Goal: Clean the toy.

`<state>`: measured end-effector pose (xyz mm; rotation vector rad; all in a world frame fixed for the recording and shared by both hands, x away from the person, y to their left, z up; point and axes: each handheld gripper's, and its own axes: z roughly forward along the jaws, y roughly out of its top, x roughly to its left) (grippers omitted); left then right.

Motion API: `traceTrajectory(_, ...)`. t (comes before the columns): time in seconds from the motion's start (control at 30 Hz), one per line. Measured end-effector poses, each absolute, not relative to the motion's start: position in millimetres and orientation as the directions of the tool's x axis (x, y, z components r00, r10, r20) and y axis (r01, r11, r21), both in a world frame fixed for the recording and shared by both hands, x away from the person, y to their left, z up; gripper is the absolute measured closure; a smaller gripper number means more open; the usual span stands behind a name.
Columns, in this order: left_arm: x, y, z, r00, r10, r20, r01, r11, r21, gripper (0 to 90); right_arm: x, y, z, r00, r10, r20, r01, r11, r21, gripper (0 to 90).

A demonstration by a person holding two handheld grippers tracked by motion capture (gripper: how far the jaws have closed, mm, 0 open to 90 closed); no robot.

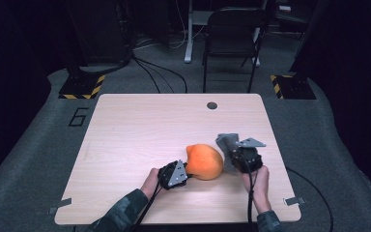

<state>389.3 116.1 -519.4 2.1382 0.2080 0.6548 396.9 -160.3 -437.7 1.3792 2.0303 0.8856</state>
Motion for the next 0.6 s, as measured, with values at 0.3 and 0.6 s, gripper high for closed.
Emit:
traceTrajectory(0.3, 389, 116, -520, 0.844, 0.380, 0.378, -0.079, -0.609, 0.789, 65.7, 404, -217, -465, -0.181, 0.983, 0.005, 0.707, 0.127, 0.696, 73.8)
traceTrajectory(0.6, 388, 118, -510, 0.862, 0.416, 0.288, -0.021, -0.539, 0.842, 71.5, 408, -213, -469, -0.201, 0.980, 0.003, 0.715, 0.144, 0.684, 73.2)
